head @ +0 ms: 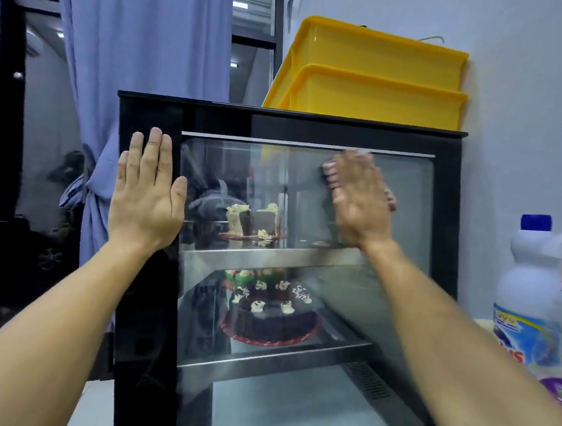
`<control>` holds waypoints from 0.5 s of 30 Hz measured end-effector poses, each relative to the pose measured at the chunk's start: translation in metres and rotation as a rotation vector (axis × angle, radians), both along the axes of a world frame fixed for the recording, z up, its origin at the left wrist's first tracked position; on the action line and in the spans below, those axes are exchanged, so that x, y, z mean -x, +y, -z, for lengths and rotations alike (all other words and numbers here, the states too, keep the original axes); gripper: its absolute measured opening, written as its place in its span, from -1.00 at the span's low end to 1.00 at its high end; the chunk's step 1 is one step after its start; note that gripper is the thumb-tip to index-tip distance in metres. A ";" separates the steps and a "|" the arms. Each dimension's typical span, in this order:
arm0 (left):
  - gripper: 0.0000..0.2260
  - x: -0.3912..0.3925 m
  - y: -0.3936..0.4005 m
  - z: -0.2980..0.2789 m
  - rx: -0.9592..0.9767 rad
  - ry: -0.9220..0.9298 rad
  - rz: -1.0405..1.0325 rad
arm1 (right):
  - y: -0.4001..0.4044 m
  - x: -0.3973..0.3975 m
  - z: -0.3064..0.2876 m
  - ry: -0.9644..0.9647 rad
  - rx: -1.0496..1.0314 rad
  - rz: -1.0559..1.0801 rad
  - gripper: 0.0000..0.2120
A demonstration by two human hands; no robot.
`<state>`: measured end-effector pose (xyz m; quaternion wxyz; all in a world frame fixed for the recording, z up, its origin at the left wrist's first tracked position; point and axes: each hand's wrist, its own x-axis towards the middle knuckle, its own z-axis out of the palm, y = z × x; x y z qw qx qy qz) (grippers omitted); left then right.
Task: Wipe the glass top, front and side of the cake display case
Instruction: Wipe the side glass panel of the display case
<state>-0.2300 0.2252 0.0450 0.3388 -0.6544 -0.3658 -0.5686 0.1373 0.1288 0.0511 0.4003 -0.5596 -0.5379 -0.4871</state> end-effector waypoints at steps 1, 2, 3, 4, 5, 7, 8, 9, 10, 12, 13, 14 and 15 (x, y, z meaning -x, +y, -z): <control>-0.41 -0.001 0.001 0.000 -0.002 -0.001 0.001 | -0.009 -0.025 -0.008 0.137 -0.041 0.025 -0.37; -0.41 -0.001 0.001 0.000 -0.007 -0.006 -0.004 | -0.018 -0.045 -0.008 0.374 -0.096 0.033 -0.36; -0.41 -0.001 0.002 0.000 -0.012 -0.011 -0.006 | -0.023 -0.057 -0.001 0.674 -0.175 0.021 -0.38; -0.40 -0.002 0.001 0.000 -0.014 -0.011 -0.007 | -0.024 -0.056 0.010 0.965 -0.225 0.007 -0.41; -0.40 -0.002 0.001 0.001 -0.020 -0.015 -0.001 | -0.022 -0.042 0.024 1.161 -0.266 0.010 -0.42; -0.40 -0.003 0.001 0.000 -0.035 -0.007 -0.004 | -0.012 -0.004 0.048 1.153 -0.316 0.032 -0.41; -0.40 -0.002 0.000 0.000 -0.032 -0.008 0.000 | -0.006 0.010 0.055 0.990 -0.298 0.024 -0.39; -0.40 -0.002 0.000 0.000 -0.036 -0.003 0.003 | -0.003 0.016 0.056 0.766 -0.229 -0.012 -0.39; -0.40 -0.002 0.000 0.000 -0.042 -0.002 0.001 | -0.003 0.014 0.047 0.538 -0.142 -0.046 -0.38; -0.40 -0.001 0.000 0.000 -0.035 -0.003 -0.001 | -0.008 -0.007 0.019 0.246 -0.025 -0.079 -0.38; -0.40 -0.001 0.000 0.000 -0.040 -0.006 0.004 | -0.012 -0.024 0.007 0.233 -0.003 -0.061 -0.37; -0.40 -0.001 0.000 -0.001 -0.042 -0.006 -0.002 | -0.017 -0.042 -0.002 0.293 -0.024 -0.028 -0.37; -0.40 -0.001 0.000 -0.001 -0.053 -0.005 0.003 | -0.023 -0.057 -0.003 0.439 -0.066 0.012 -0.37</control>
